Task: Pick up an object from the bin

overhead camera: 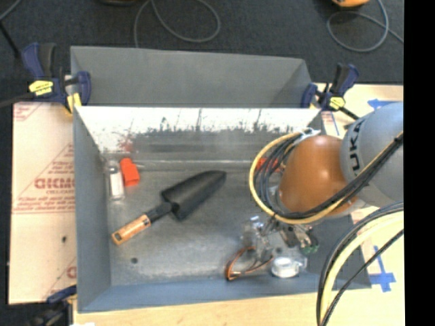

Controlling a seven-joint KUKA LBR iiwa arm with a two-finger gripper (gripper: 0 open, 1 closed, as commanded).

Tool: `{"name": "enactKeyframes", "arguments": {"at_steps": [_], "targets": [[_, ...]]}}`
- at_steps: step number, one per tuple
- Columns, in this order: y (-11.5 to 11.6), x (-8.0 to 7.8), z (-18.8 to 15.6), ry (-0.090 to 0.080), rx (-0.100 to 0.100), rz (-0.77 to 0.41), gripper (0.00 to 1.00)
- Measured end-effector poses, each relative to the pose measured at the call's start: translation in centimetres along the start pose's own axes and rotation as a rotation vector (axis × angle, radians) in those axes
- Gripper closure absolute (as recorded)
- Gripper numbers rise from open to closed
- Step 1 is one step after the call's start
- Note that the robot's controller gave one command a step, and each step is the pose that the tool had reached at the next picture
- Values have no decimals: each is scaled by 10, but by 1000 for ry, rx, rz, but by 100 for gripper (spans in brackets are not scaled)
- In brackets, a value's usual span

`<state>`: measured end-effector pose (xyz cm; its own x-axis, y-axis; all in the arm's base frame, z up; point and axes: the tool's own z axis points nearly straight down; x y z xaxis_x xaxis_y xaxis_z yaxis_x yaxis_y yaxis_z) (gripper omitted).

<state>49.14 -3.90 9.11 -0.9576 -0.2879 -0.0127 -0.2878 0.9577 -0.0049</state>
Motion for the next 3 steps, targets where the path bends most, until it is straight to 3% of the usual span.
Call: {"name": "enactKeyframes", "arguments": {"at_steps": [1,2,3], "targets": [[6,6,-51,7,-2,-46,100],[11,6,-85,-5,3,-90,100],[26,8,-118,12,-5,-108,100]]}}
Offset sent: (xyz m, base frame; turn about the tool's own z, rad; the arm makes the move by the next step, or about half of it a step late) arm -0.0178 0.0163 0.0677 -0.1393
